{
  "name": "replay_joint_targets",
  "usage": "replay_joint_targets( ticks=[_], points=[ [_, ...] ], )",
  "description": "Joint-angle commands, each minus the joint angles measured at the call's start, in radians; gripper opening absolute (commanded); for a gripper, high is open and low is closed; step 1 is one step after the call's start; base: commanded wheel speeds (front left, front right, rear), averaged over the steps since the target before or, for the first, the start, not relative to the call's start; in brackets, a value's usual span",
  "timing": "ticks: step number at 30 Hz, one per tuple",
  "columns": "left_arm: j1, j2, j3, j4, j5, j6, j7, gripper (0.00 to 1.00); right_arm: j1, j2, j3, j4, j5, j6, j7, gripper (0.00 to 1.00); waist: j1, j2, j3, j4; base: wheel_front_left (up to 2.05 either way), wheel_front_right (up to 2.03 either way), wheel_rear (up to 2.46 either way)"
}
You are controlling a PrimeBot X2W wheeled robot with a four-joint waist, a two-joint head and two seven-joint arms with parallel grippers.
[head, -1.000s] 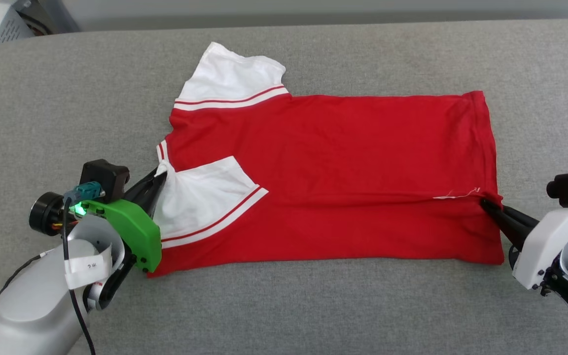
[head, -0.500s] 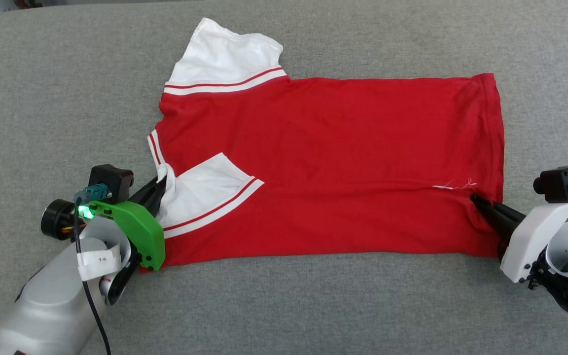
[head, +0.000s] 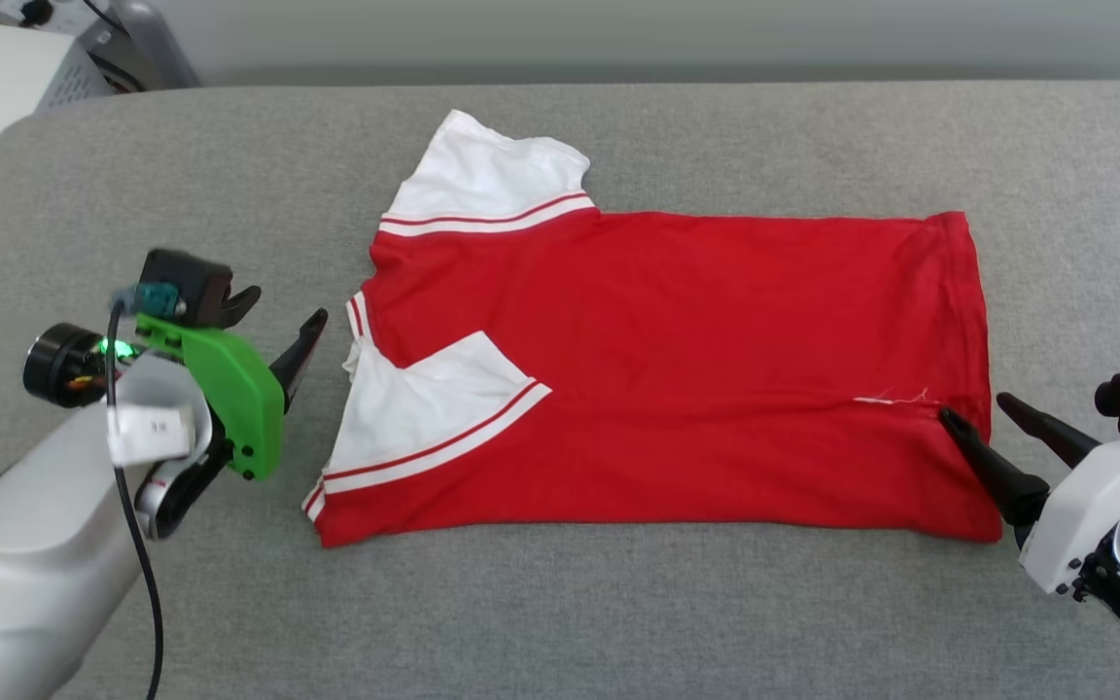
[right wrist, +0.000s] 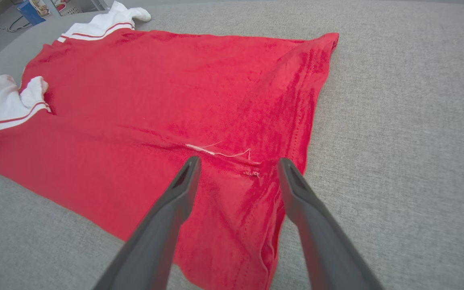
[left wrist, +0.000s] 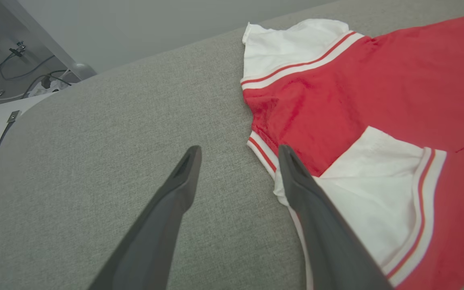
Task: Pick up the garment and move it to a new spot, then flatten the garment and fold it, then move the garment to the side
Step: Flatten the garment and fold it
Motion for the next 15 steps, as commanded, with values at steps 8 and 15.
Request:
replay_joint_targets(
  ticks=[8,15],
  points=[
    [-0.061,0.067,-0.048,-0.149,-0.194,-0.028,0.470,1.00,0.039,0.014,-0.045,-0.038,-0.029,-0.001,0.039,1.00,-0.0001,-0.0001,-0.031,0.022,0.00,0.00,0.00],
    [-0.051,0.078,-0.103,-0.194,-0.275,-0.032,0.685,1.00,0.043,0.027,-0.066,-0.060,-0.030,-0.001,0.076,1.00,-0.0001,-0.0001,-0.021,0.010,0.00,0.00,0.00]
  ],
)
